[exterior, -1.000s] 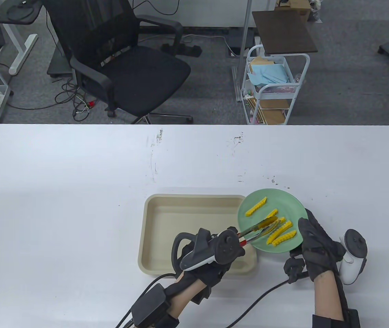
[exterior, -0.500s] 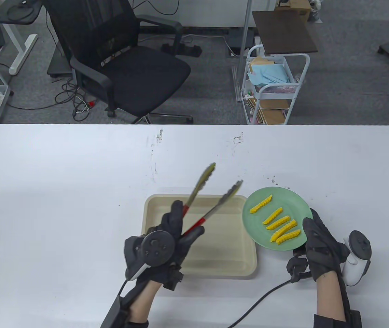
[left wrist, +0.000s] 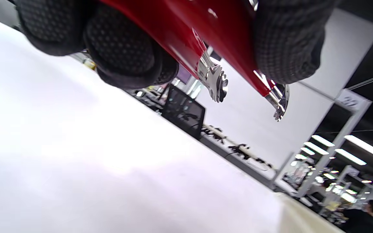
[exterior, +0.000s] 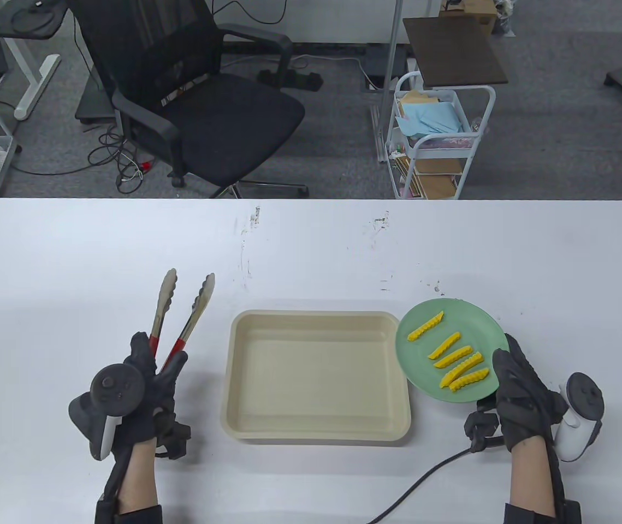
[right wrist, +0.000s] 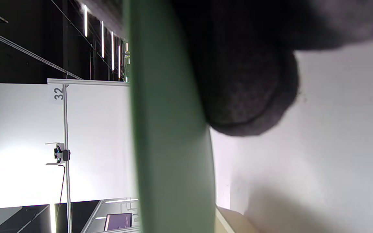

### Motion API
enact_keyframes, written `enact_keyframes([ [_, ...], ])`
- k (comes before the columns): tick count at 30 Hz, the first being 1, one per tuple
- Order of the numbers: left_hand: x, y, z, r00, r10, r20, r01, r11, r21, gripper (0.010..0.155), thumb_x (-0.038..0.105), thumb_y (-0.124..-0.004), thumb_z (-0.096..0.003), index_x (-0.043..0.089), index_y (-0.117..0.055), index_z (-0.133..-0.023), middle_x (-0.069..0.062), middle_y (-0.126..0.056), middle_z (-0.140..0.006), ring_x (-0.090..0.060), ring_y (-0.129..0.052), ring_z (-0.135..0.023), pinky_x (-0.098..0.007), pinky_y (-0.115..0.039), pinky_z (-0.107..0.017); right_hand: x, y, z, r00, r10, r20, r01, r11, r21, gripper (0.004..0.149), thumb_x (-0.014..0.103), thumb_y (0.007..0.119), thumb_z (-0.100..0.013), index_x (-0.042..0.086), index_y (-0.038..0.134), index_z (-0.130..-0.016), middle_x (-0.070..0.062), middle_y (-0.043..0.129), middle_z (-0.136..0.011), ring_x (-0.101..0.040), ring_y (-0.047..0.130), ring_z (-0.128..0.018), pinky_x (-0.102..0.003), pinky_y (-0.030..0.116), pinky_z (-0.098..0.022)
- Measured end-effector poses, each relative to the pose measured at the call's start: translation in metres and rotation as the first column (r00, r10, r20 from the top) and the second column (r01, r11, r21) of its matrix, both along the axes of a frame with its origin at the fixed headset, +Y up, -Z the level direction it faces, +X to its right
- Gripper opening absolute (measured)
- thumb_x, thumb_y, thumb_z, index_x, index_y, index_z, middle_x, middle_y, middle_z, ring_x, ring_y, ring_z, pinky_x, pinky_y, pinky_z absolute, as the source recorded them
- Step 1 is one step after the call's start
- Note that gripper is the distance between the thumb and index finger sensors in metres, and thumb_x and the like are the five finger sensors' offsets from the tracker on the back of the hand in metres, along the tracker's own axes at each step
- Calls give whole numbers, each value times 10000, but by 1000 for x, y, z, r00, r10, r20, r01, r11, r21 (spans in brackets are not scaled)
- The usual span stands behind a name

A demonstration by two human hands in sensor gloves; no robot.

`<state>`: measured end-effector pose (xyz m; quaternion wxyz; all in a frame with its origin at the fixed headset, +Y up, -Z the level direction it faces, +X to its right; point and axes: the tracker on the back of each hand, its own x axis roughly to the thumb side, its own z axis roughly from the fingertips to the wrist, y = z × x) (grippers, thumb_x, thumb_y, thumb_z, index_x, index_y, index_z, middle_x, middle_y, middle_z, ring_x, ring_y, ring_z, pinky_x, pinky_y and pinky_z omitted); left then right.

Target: Hold plate and receive fries gripped by tongs from baking tray

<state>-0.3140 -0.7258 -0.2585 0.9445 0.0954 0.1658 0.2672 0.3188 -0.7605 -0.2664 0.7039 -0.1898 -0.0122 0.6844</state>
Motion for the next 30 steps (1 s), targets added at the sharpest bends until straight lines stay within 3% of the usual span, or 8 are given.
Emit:
enact_keyframes([
  [6,-2,-25,-12,998,70,1,-68,972,-226,832,512,-789,-548,45,-428,-1134,-225,-736,-976,-321,-839,-646,-595,-667,-542,-4,-2,-1,1000,16,-15,-16,1000,-17,556,355,654,-520,158,506,-1019,-136,829,-783,-278,1042,-215,-356,873,-105],
  [13,4,-30,-16,997,-20,-73,0,962,-272,819,518,-805,-541,96,-442,-1141,-185,-736,-1001,-340,-792,-706,-603,-622,-579,-8,-6,-3,999,-4,-40,2,999,-35,554,351,653,-522,157,504,-1020,-142,825,-786,-286,1040,-219,-363,871,-109],
  [20,11,-35,-19,996,-51,-75,20,930,-367,808,486,-790,-559,101,-400,-1153,-205,-669,-1067,-382,-749,-788,-614,-607,-586,-9,-7,-4,999,1,-51,-3,999,-35,556,351,655,-521,154,506,-1019,-144,826,-786,-288,1040,-219,-365,870,-107],
  [30,13,-39,-20,994,-95,-52,67,918,-390,788,459,-746,-582,89,-352,-1155,-186,-585,-1114,-394,-668,-855,-625,-541,-638,-8,-7,-5,997,10,-74,-13,999,-52,554,342,645,-526,155,490,-1024,-163,805,-803,-318,1031,-248,-388,863,-133],
])
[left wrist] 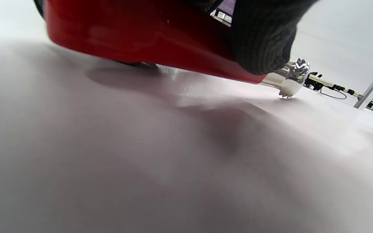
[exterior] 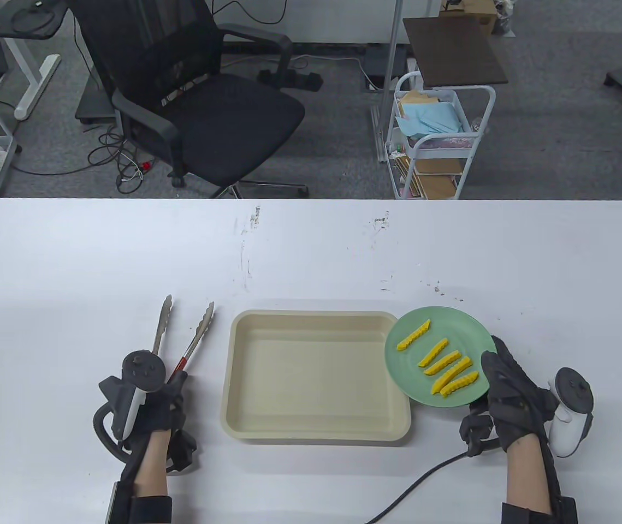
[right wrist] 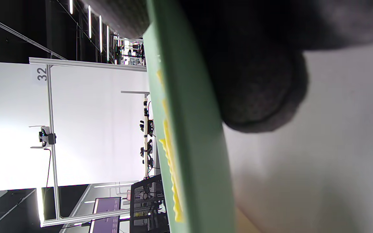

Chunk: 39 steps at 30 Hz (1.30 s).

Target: Hold plate and receive fries gripped by tongs from baking tray

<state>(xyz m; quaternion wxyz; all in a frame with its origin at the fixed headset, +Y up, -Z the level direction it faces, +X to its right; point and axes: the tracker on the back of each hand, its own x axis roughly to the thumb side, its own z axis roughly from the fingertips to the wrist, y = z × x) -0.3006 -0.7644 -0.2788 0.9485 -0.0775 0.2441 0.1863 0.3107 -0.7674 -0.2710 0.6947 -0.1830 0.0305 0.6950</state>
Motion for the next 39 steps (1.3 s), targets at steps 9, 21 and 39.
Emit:
enact_keyframes([
  [9,-2,3,4,1000,9,15,-8,999,-40,836,552,-713,-578,108,-312,-1162,-160,-556,-1130,-349,-662,-875,-617,-539,-650,2,1,0,1000,5,-1,-5,1000,-2,552,337,629,-531,148,475,-1027,-176,792,-811,-325,1031,-269,-395,865,-150],
  [21,7,31,21,994,89,65,-102,968,229,881,622,-663,-572,82,-280,-1153,-182,-494,-1147,-417,-608,-966,-685,-447,-697,48,5,18,981,-6,196,12,1000,-27,546,334,628,-531,158,482,-1027,-216,628,-908,-324,1050,-315,-388,893,-171],
  [39,27,41,26,987,27,159,-68,963,260,865,615,-659,-574,81,-300,-1152,-182,-508,-1145,-424,-613,-969,-690,-448,-695,70,-8,25,953,19,303,38,983,-180,573,252,651,-521,161,410,-1033,-252,608,-875,-454,1032,-485,-425,970,-251],
])
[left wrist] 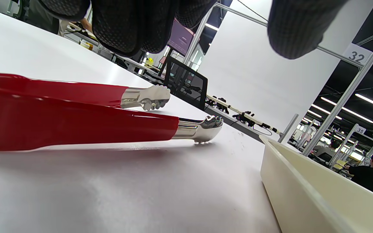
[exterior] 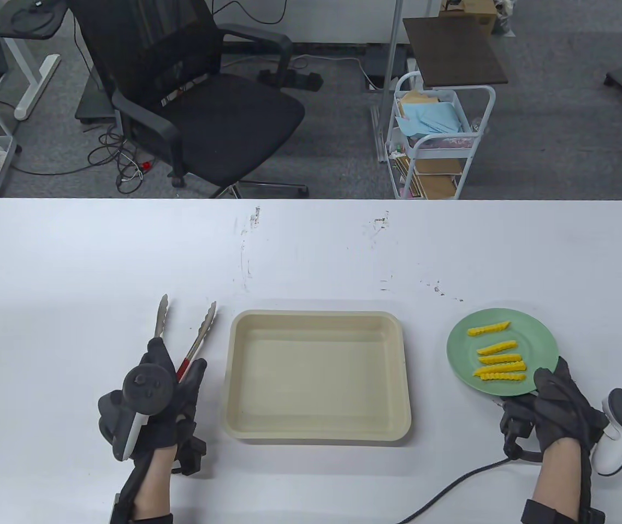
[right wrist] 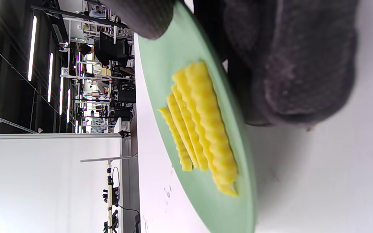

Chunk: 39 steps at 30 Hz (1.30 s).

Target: Hold plate and receive fries gripped by tongs from baking tray

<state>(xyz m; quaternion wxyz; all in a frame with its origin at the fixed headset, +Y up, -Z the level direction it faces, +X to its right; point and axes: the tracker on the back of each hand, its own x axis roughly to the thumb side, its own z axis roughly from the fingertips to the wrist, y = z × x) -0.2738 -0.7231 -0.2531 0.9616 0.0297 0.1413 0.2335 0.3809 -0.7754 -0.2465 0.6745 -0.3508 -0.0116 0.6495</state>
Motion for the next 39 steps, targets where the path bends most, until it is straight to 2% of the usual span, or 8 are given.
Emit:
enact_keyframes([
  [8,1,9,7,999,38,11,-38,999,-1,840,604,-642,-585,78,-315,-1152,-187,-525,-1140,-428,-627,-962,-691,-458,-692,0,1,1,998,54,13,-53,996,-68,589,232,641,-515,83,373,-1019,-258,654,-847,-433,1029,-521,-437,963,-261],
  [13,3,7,8,996,83,36,-82,996,-24,833,600,-636,-588,79,-314,-1152,-186,-527,-1139,-427,-633,-960,-689,-464,-690,-4,11,1,981,156,-112,-168,980,-109,746,419,651,-525,5,269,-1014,-261,609,-883,-408,1010,-503,-475,894,-269],
  [20,5,7,10,995,82,48,-81,996,-24,828,599,-633,-589,78,-320,-1152,-185,-536,-1138,-426,-640,-959,-687,-473,-688,-12,20,2,931,315,-185,-350,914,-206,814,516,654,-510,6,277,-1020,-291,539,-933,-405,985,-474,-452,861,-240],
  [23,1,5,10,995,90,40,-89,995,-34,822,598,-633,-589,85,-325,-1152,-178,-535,-1142,-424,-641,-962,-685,-477,-688,-15,26,2,884,419,-207,-462,852,-246,815,530,654,-505,8,303,-1023,-290,539,-938,-386,991,-443,-426,862,-211],
  [26,0,4,10,994,99,38,-98,995,-27,819,597,-633,-589,87,-326,-1152,-173,-530,-1147,-436,-640,-969,-688,-483,-685,-18,33,3,822,539,-186,-570,775,-273,807,539,655,-499,18,329,-1022,-263,567,-934,-325,1024,-350,-352,878,-132],
  [31,6,5,10,988,123,97,-127,992,29,823,596,-633,-589,87,-317,-1153,-174,-508,-1155,-454,-616,-986,-695,-477,-684,-39,52,2,701,698,-145,-713,688,-135,762,540,656,-497,79,382,-1037,-243,575,-939,-310,1018,-334,-343,857,-104],
  [33,14,6,9,978,127,164,-141,987,74,816,592,-632,-587,81,-333,-1148,-175,-530,-1140,-445,-633,-975,-695,-483,-682,-61,63,0,612,779,-136,-790,612,-47,746,534,662,-493,97,401,-1038,-239,572,-944,-335,1012,-389,-382,861,-155],
  [39,47,7,13,922,112,372,-185,968,167,807,589,-632,-586,99,-328,-1151,-170,-503,-1148,-439,-608,-989,-708,-458,-686,-144,79,1,295,940,-168,-891,335,306,728,535,667,-487,171,396,-1055,-189,482,-1016,-439,843,-766,-579,772,-450],
])
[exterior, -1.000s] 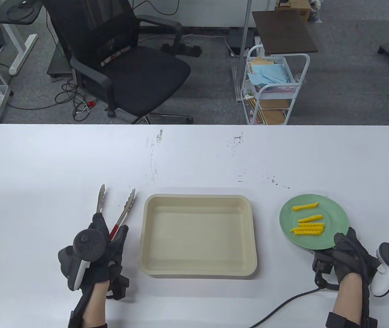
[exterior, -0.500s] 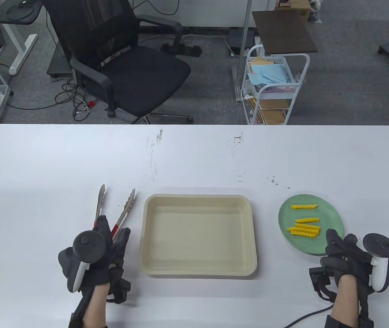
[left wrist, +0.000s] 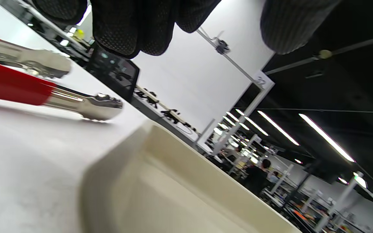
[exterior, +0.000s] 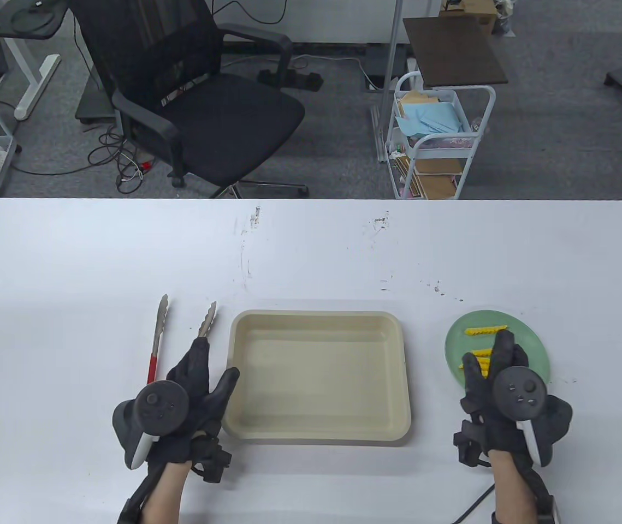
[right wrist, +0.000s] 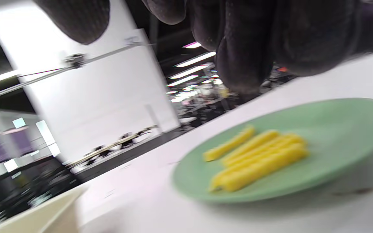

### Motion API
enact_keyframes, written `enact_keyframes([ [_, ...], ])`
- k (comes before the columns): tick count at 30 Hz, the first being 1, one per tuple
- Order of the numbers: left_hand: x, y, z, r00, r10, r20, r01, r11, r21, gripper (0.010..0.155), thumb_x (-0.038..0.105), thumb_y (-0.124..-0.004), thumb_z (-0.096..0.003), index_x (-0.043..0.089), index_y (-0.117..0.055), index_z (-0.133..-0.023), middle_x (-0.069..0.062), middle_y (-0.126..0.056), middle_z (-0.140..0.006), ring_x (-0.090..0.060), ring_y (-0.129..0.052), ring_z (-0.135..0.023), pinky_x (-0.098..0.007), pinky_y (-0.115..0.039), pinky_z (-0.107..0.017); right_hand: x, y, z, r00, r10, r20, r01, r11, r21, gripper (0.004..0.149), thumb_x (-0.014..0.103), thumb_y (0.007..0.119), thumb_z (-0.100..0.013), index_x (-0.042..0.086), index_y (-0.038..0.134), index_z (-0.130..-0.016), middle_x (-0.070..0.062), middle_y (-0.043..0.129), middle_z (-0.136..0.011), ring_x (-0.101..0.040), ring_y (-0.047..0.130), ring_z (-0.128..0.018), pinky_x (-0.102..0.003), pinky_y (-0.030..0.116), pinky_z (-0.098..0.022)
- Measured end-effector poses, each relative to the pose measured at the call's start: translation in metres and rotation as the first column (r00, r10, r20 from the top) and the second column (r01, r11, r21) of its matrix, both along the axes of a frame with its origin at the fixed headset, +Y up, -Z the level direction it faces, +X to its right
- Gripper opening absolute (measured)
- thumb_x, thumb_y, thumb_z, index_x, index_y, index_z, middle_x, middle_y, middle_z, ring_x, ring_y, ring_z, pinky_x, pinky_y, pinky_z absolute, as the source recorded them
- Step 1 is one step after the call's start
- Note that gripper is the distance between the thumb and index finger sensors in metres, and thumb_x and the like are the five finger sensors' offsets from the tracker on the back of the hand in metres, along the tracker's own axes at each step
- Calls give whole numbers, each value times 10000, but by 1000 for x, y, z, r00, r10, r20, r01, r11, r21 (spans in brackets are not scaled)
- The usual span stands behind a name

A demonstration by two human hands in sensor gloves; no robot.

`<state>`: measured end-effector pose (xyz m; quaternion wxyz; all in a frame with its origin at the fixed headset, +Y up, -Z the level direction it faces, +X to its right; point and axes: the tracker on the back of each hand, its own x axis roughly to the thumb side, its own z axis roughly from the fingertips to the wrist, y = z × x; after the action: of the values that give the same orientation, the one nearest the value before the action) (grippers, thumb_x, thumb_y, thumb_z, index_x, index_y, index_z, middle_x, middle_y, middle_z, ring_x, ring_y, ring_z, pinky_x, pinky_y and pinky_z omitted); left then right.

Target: Hold plate and receive fries gripped by tongs from baking tray

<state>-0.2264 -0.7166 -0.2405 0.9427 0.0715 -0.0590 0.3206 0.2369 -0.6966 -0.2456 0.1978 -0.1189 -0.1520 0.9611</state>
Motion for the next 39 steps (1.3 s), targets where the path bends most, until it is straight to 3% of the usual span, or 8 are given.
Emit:
enact_keyframes([
  [5,28,-5,1,977,-145,155,149,989,-16,797,635,-618,-577,222,-290,-1174,-111,-364,-1215,-435,-443,-1080,-723,-366,-710,-49,-10,2,958,163,-238,-167,986,2,752,574,664,-476,247,336,-1068,-107,365,-1087,-456,516,-1004,-704,556,-605],
  [8,42,-14,0,945,-219,244,241,968,-65,816,660,-607,-572,258,-236,-1178,-84,-199,-1236,-416,-243,-1123,-721,-257,-721,-68,-20,1,916,230,-328,-262,963,-58,773,605,643,-472,274,282,-1070,-94,292,-1103,-436,389,-1044,-728,473,-635],
  [12,51,-25,-3,917,-264,298,306,946,-105,825,671,-596,-570,276,-195,-1174,-67,-65,-1222,-392,-97,-1120,-712,-175,-720,-83,-30,2,884,253,-392,-310,947,-88,782,620,632,-468,281,265,-1070,-95,271,-1105,-433,347,-1051,-738,436,-642],
  [19,60,-31,-4,896,-302,326,355,928,-116,841,669,-587,-573,269,-144,-1166,-64,-17,-1209,-386,-61,-1112,-706,-148,-718,-93,-37,2,857,289,-426,-361,928,-97,789,626,627,-466,275,262,-1070,-113,272,-1102,-446,349,-1047,-741,430,-640],
  [26,65,-30,-2,890,-325,320,361,930,-61,834,664,-592,-571,273,-156,-1166,-55,-16,-1210,-372,-45,-1113,-703,-131,-714,-94,-36,3,860,288,-420,-362,926,-105,785,615,630,-468,258,273,-1069,-128,291,-1098,-459,372,-1040,-748,426,-633],
  [39,62,-29,-2,899,-322,296,353,934,-56,839,656,-594,-573,251,-158,-1164,-66,-37,-1210,-385,-67,-1108,-702,-137,-713,-97,-37,4,861,292,-417,-366,924,-110,784,608,631,-471,244,279,-1070,-135,307,-1095,-465,391,-1035,-750,431,-630],
])
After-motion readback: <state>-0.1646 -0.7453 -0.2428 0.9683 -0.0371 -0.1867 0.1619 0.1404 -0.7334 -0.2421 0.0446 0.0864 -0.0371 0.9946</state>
